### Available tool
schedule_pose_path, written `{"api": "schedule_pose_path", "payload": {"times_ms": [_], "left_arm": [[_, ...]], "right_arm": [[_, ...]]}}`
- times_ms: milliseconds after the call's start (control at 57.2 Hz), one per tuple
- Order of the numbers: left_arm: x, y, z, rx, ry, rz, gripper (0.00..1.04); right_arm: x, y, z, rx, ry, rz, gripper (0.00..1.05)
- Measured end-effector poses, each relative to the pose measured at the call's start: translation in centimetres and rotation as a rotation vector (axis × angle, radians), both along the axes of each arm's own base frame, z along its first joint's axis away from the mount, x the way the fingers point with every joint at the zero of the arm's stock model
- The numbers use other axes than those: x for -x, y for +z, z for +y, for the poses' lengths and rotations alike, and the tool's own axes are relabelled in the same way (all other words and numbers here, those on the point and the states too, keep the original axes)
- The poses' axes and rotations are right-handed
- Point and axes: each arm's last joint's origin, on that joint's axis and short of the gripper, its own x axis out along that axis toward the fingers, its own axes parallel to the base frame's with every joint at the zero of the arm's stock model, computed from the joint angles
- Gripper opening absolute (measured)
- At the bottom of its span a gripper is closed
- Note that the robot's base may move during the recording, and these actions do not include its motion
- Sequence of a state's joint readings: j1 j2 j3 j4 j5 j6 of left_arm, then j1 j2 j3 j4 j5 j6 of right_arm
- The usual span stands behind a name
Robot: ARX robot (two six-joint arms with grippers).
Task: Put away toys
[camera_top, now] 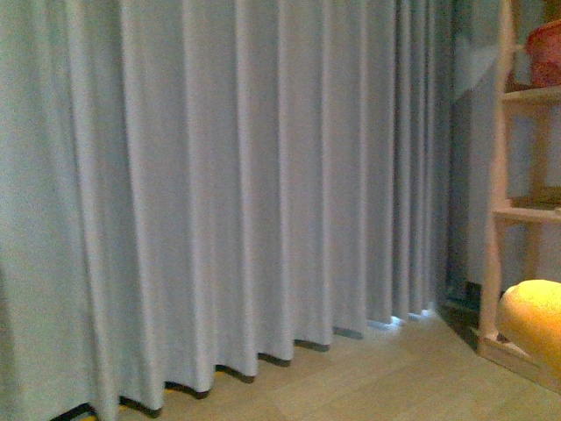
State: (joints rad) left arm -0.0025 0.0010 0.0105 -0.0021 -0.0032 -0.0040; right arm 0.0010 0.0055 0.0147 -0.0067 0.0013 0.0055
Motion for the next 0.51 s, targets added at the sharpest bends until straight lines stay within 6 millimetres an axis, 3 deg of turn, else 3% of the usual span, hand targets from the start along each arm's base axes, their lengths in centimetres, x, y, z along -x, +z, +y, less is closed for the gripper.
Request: {"api": "schedule_pose_path", "payload": {"times_ms": [507], "left_arm": [[0.00,-0.01,0.00,0.000,0.000,0.001,0.98]], "right_arm": [[0.00,-0.02,0.00,0.000,0.001,0.001,0.07]]}}
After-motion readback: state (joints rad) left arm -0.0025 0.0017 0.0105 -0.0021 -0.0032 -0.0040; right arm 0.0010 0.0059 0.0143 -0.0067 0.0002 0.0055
